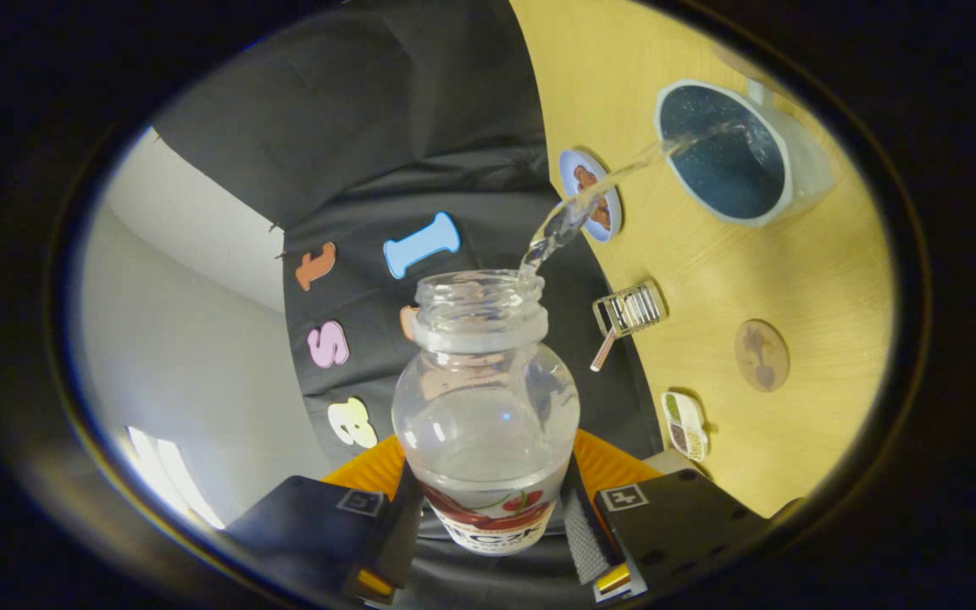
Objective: Take the bottle from table, then pour the juice into the cup, finally place the bottle on the coaster
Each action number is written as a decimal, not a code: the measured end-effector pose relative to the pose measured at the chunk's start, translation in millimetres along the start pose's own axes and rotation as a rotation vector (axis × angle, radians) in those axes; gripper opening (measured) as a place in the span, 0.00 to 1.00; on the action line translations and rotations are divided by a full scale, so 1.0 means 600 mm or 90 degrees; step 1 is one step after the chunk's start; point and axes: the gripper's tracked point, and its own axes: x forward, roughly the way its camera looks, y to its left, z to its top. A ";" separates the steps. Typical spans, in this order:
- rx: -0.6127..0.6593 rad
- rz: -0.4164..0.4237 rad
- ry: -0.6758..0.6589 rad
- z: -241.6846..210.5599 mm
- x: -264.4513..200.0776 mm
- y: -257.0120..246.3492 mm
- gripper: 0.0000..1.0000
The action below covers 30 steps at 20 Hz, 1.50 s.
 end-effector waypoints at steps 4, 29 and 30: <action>0.001 0.009 0.002 -0.003 -0.002 0.022 0.77; 0.128 0.012 -0.017 0.005 0.001 0.034 0.77; 0.137 0.012 -0.018 0.007 0.000 0.035 0.77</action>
